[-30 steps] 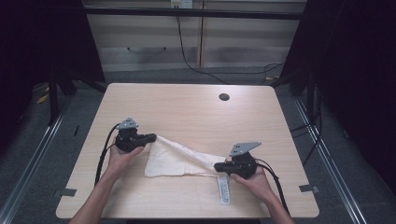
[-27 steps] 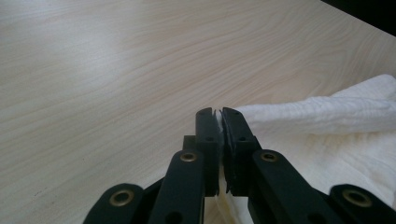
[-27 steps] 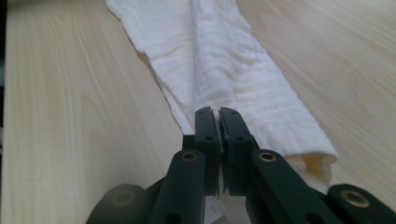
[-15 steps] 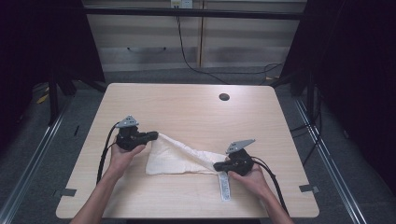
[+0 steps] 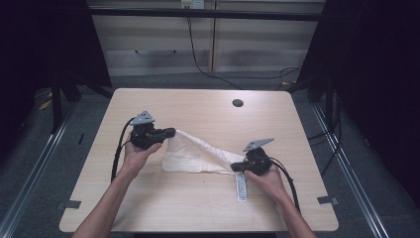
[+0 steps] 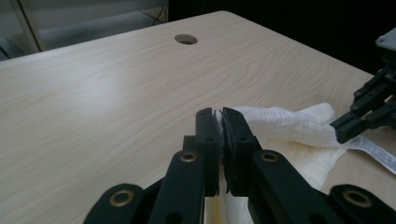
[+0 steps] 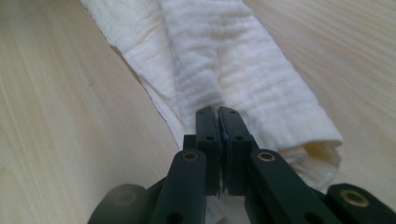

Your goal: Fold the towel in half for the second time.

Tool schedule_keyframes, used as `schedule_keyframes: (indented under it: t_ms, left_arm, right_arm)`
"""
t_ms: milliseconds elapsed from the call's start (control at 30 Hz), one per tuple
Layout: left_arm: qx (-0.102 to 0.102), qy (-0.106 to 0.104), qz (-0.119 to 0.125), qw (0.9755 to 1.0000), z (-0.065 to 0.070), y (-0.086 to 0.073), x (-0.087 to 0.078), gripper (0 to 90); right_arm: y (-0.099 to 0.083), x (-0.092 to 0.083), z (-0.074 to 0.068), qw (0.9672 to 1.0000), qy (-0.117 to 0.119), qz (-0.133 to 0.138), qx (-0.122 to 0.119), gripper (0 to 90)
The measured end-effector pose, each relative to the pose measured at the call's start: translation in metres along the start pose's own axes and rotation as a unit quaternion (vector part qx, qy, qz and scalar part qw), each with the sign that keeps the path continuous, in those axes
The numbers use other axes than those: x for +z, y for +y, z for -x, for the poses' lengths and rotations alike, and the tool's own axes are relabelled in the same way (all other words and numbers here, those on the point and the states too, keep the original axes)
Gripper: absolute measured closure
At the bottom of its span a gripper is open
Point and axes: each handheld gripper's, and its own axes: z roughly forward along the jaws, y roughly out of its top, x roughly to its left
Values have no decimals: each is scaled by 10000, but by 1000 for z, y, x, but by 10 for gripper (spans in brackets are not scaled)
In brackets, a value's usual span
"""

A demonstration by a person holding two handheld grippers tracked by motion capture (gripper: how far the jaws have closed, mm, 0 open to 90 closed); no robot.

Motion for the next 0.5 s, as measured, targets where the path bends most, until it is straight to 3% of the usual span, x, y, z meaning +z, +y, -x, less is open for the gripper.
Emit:
schedule_keyframes:
  t_ms: [167, 500]
  left_arm:
    - [216, -158, 114, 9996, 17, -2, -6, 861]
    - [411, -155, -28, 9990, 28, -20, -21, 860]
  right_arm:
    - [3, 1, 5, 9999, -151, 36, 16, 879]
    - [3, 1, 8, 9997, -185, 86, 141, 880]
